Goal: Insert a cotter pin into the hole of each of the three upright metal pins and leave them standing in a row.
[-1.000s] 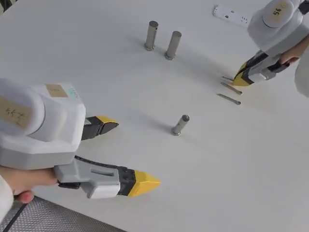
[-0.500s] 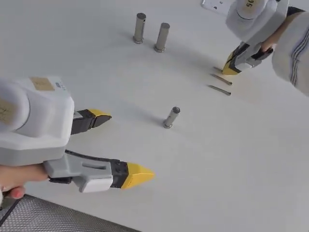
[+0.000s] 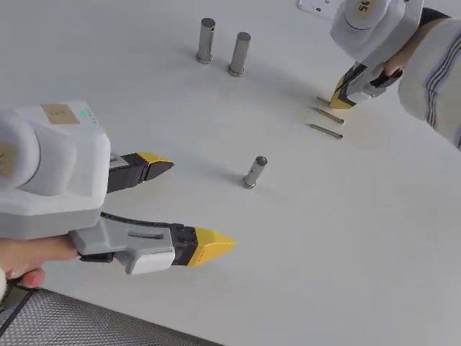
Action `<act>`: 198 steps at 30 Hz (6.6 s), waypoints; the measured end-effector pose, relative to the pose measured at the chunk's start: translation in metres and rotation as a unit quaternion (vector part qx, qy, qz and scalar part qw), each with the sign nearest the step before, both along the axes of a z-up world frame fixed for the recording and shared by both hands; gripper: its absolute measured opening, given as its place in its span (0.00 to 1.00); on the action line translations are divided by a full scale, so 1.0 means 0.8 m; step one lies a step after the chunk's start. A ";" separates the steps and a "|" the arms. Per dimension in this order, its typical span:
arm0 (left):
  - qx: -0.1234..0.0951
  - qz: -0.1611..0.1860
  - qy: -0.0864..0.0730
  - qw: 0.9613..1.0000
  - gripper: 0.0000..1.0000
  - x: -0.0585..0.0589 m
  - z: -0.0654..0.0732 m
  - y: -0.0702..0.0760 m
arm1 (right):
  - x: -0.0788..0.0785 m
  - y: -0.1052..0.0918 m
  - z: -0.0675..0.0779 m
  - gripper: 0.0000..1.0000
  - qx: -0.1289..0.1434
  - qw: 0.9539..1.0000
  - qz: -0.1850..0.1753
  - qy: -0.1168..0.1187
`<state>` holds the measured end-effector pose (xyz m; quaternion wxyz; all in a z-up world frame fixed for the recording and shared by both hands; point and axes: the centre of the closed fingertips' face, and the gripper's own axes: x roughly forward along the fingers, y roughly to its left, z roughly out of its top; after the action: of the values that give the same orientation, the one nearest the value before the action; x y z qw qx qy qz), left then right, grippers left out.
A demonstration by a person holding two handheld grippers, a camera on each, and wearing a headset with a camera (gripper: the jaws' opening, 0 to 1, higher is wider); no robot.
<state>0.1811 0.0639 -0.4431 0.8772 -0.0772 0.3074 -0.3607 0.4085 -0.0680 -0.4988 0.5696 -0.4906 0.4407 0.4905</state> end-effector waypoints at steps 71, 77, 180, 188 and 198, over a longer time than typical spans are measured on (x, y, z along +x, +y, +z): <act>-0.145 -0.022 -0.003 0.989 0.32 0.030 0.128 -0.096 | -0.251 0.038 0.183 0.00 0.234 0.942 0.090 -0.224; -0.144 -0.040 0.009 0.989 0.22 0.028 0.121 -0.108 | -0.259 0.038 0.183 0.00 0.243 0.939 0.082 -0.227; -0.019 -0.258 -0.170 0.951 0.00 -0.045 0.121 -0.137 | -0.333 0.030 0.157 0.10 0.433 0.897 -0.084 0.030; -0.016 -0.296 -0.161 0.941 0.00 -0.061 0.118 -0.143 | -0.350 0.039 0.160 0.02 0.433 0.898 -0.063 0.054; 0.009 -0.327 -0.154 0.932 0.00 -0.063 0.106 -0.139 | -0.356 0.039 0.158 0.00 0.417 0.906 -0.049 0.053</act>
<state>0.1305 -0.0469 -0.3580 0.7483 0.0924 0.1797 -0.6318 0.1239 -0.0365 -0.3721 0.7215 -0.1589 0.2489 0.6263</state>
